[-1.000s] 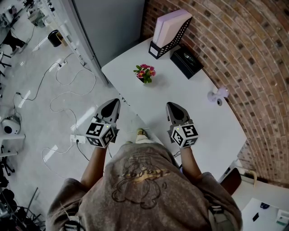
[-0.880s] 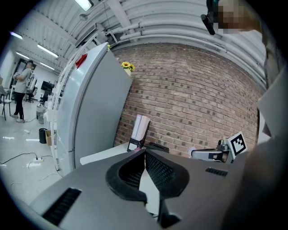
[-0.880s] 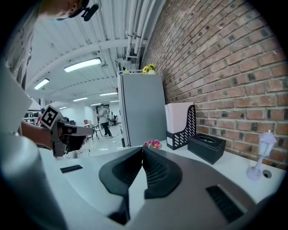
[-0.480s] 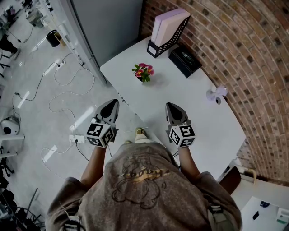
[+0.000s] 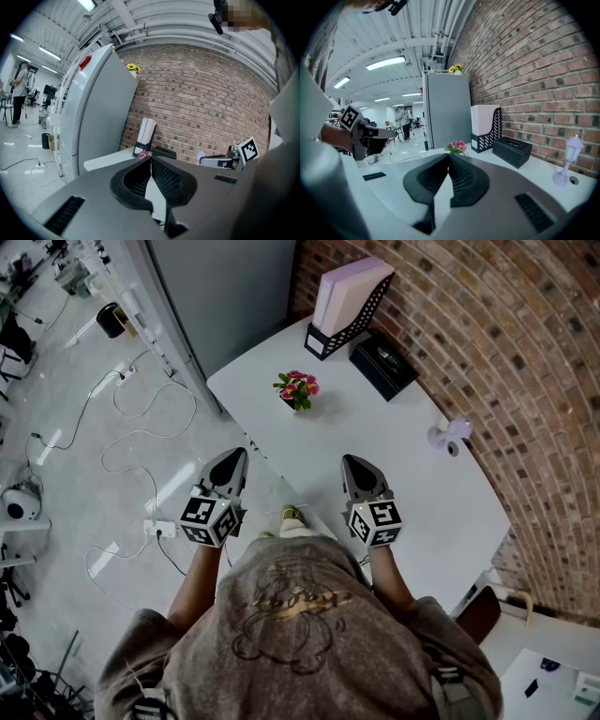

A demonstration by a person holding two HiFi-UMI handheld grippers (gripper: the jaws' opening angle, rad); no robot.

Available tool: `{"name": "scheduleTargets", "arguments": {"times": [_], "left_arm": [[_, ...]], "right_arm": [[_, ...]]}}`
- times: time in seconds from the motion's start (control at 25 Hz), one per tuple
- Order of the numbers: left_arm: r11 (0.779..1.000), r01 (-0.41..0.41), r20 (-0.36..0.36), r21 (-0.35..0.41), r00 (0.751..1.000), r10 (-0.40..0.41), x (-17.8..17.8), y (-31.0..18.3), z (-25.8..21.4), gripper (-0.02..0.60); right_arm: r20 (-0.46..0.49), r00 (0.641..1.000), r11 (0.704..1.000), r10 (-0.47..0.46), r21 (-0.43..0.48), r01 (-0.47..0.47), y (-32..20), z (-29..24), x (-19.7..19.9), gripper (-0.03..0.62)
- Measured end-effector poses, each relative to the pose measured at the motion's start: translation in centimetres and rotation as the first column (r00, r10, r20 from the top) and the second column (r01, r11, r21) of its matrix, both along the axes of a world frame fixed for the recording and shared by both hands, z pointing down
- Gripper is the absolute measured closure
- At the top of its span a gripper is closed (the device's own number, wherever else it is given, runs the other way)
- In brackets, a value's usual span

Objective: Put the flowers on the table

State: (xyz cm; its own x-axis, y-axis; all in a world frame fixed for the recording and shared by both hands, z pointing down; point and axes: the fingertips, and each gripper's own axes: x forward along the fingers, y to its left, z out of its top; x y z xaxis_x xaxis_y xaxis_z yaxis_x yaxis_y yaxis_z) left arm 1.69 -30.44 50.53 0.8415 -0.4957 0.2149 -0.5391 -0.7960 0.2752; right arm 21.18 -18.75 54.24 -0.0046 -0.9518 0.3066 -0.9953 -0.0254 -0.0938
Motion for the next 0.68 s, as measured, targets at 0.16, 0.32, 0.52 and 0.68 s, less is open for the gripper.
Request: {"name": "scheduleTargets", "arguments": {"times": [0.16, 0.32, 0.52, 0.68], "left_arm": [[1.0, -0.003, -0.001, -0.003, 1.0, 0.003, 0.2, 0.19, 0.14, 0.558], [1.0, -0.005, -0.001, -0.002, 1.0, 0.005, 0.29, 0.36, 0.22, 0.558], [1.0, 0.001, 0.001, -0.004, 1.0, -0.001, 0.57, 0.49, -0.1, 0.558], [1.0, 0.004, 0.003, -0.009, 1.0, -0.003, 0.82, 0.66, 0.06, 0.558]], "right_arm": [[0.006, 1.0, 1.0, 0.007, 0.001, -0.007, 0.18, 0.02, 0.21, 0.591], [0.011, 1.0, 1.0, 0.01, 0.003, -0.01, 0.41, 0.03, 0.32, 0.591], [0.017, 1.0, 1.0, 0.01, 0.001, -0.01, 0.63, 0.03, 0.52, 0.591], [0.02, 1.0, 1.0, 0.009, -0.001, -0.009, 0.85, 0.2, 0.81, 0.591]]}}
